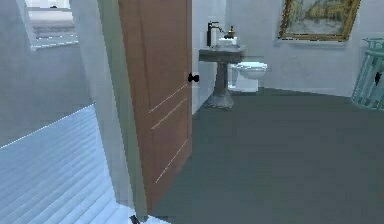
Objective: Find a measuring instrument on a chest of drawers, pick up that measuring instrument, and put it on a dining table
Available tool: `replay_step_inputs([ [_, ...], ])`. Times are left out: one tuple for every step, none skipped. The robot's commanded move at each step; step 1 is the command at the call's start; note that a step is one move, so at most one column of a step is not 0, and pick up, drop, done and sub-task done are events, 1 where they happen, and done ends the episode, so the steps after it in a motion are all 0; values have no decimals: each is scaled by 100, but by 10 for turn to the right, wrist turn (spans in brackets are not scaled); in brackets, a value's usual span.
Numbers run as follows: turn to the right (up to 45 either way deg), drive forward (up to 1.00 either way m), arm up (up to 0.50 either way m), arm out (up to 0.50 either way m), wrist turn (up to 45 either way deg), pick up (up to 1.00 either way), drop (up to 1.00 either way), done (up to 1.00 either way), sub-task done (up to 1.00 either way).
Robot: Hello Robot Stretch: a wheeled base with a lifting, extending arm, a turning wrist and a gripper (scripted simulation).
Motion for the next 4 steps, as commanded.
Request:
replay_step_inputs([
  [-450, 0, 0, 0, 0, 0, 0, 0, 0],
  [-450, 0, 0, 0, 0, 0, 0, 0, 0],
  [-30, 0, 0, 0, 0, 0, 0, 0, 0],
  [0, 15, 0, 0, 0, 0, 0, 0, 0],
])
